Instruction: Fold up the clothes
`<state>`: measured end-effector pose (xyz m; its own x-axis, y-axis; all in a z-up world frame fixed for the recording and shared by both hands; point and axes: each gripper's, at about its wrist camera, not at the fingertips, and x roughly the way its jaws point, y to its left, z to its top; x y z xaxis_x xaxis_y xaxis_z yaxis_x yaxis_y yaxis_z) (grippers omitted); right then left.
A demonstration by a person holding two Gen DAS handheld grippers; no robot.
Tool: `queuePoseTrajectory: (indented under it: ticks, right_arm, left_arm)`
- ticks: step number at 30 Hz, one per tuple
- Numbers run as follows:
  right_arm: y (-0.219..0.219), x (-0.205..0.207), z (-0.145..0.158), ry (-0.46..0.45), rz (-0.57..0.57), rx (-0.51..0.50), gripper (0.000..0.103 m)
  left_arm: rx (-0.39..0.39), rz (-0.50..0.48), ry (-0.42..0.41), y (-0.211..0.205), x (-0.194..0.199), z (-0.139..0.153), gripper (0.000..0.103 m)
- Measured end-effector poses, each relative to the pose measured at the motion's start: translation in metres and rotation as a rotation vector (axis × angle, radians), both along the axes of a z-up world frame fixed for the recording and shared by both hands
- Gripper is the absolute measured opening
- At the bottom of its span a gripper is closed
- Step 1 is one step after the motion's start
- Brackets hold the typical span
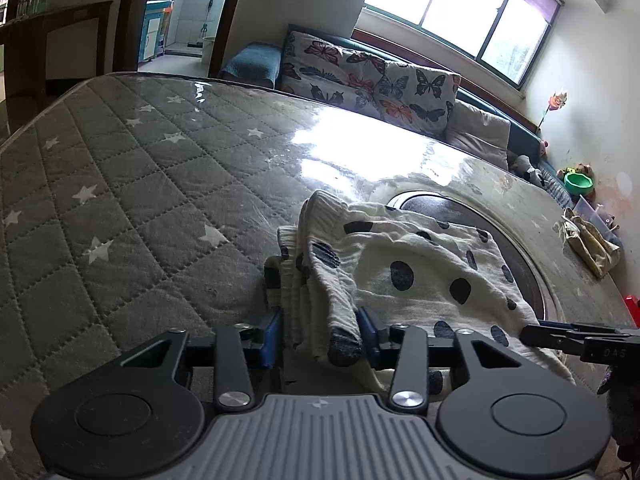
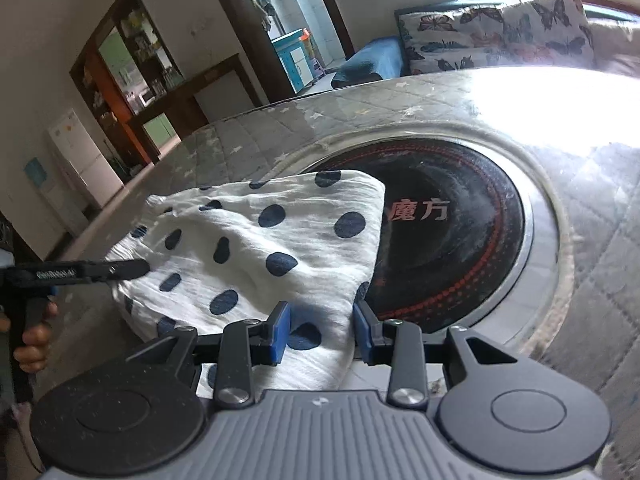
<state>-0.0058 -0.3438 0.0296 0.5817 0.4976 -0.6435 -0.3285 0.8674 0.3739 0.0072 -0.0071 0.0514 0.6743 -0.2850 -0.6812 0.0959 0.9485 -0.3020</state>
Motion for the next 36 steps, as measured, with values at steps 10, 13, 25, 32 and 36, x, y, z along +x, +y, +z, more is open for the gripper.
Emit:
queuePoseTrajectory:
  ticks: [10,13,25,32,36]
  right_arm:
    - [-0.011,-0.017,0.014,-0.057,-0.050,-0.059,0.005]
    - [-0.014,-0.022,0.019,-0.075,-0.064,-0.076,0.005]
    - [-0.043,-0.045,0.020,-0.061,-0.173,-0.132,0.006]
    - [-0.038,-0.047,0.021,-0.097,-0.148,-0.186,0.017]
    - [-0.039,-0.048,0.021,-0.108,-0.162,-0.192,0.022]
  left_arm:
    - [-0.045,-0.065,0.009,-0.020,0.004,-0.001,0.030]
    - [-0.059,-0.089,0.012,-0.027,0.006,-0.002,0.030]
    - [-0.072,-0.168,0.027,-0.062,0.017,-0.004,0.035]
    - [-0.074,-0.158,0.026,-0.059,0.014,-0.004,0.036]
    - [-0.048,-0.148,0.004,-0.061,0.007,-0.002,0.045]
